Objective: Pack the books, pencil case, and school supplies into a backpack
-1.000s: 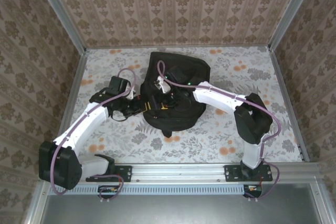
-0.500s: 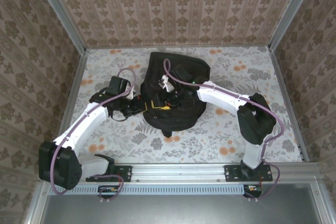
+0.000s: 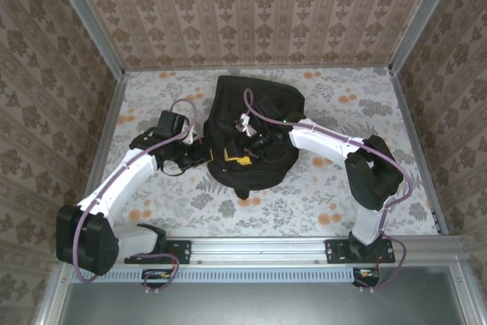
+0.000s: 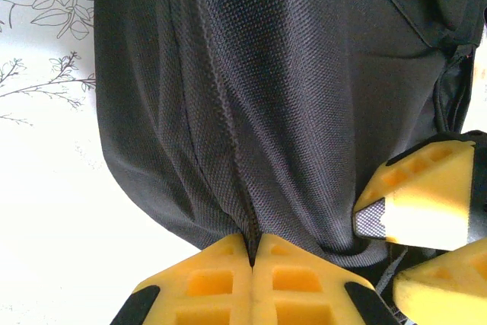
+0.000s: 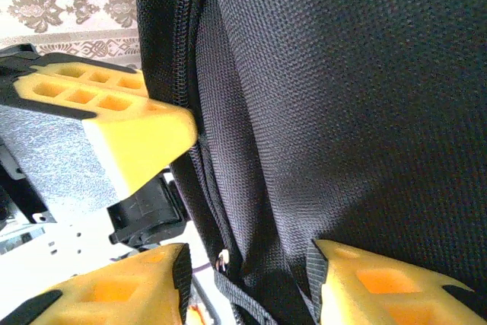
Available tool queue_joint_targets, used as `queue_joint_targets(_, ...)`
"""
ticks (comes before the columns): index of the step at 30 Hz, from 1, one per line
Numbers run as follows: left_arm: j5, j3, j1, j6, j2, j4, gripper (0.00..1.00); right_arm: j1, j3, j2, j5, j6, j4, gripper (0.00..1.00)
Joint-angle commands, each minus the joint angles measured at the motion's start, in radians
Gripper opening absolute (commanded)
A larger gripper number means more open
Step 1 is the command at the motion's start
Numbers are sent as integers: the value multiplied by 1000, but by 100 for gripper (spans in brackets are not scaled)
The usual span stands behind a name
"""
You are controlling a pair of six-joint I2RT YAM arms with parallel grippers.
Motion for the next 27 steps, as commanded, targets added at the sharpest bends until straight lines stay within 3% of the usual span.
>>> queue_joint_targets(1,21,4,9,-6,-42,39,0,-6,-11,-51,-67,28,-43,45)
queue_joint_targets(27,15,-1,9,-7,-34,47,0,-7,-47,-87,-95,-94,-135,38)
